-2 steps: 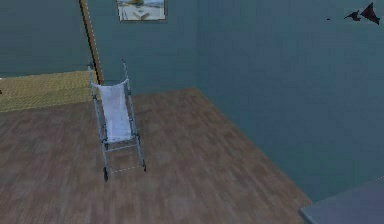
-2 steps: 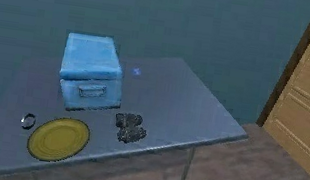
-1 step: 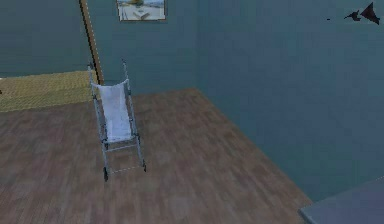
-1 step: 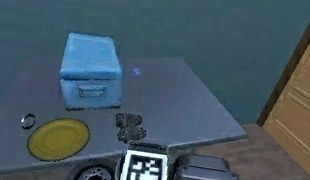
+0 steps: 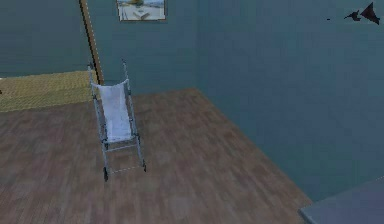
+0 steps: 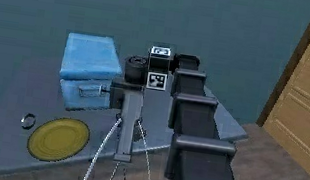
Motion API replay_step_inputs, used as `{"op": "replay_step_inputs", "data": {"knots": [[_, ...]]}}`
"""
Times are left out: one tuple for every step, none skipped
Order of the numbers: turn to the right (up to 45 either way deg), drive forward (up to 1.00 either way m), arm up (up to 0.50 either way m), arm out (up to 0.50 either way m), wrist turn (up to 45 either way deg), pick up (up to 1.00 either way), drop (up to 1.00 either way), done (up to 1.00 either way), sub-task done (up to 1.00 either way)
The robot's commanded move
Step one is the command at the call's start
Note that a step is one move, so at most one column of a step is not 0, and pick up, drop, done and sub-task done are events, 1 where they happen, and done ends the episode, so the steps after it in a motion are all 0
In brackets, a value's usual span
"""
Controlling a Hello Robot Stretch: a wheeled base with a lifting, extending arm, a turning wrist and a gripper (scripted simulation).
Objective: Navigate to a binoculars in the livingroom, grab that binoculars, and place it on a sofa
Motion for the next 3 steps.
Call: {"op": "replay_step_inputs", "data": {"knots": [[0.0, 0.00, 0.00, 0.00, 45.0, 0.00, 0.00, 0.00, 0.00], [0.0, 0.00, 0.00, 0.00, 45.0, 0.00, 0.00, 0.00, 0.00], [0.0, 0.00, 0.00, 0.00, 45.0, 0.00, 0.00, 0.00, 0.00]]}}
